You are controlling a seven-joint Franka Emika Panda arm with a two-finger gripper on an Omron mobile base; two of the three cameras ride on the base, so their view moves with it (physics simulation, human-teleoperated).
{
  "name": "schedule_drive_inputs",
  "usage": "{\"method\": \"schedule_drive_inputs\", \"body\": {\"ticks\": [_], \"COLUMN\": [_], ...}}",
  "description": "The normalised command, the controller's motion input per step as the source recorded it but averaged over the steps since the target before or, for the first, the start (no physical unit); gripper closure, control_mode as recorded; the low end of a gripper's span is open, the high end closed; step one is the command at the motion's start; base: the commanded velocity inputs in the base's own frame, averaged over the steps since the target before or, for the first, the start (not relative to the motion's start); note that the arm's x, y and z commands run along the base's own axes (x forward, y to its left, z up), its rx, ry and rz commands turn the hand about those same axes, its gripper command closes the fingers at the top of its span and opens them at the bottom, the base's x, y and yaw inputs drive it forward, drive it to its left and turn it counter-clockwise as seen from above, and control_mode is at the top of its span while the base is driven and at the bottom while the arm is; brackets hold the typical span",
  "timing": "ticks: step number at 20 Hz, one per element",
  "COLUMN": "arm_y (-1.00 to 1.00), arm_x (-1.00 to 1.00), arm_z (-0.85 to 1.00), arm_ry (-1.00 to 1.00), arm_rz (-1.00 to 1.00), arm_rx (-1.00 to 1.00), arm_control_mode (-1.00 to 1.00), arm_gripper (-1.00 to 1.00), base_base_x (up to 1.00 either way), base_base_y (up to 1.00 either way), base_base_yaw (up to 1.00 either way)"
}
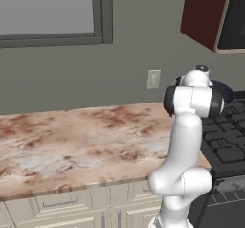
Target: Turn on the sink faucet. Then move the cucumber from the counter to the sink. Turn off the sink. Move the vegetable from the sink to the pot next to the stove. Finally move the pot to the rear left burner.
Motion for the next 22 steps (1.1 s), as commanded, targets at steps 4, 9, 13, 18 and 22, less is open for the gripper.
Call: {"method": "schedule_drive_inputs", "body": {"ticks": [4,9,13,18,22], "arm_y": [-0.09,-0.02,0.0,0.0,0.0], "arm_x": [0.26,0.13,-0.01,-0.17,-0.03], "arm_z": [-0.25,-0.22,-0.15,-0.05,-0.15], "arm_ry": [0.05,0.03,0.02,0.0,0.0], "arm_rz": [0.03,0.09,0.11,0.08,0.05], "arm_rx": [0.0,0.0,0.0,0.0,0.0], "arm_control_mode": [-1.0,-1.0,-1.0,-1.0,-1.0], "arm_gripper": [1.0,1.0,1.0,1.0,-1.0], "base_base_x": [0.0,0.0,0.0,0.0,0.0], "base_base_y": [0.0,0.0,0.0,0.0,0.0], "base_base_yaw": [0.0,0.0,0.0,0.0,0.0]}}
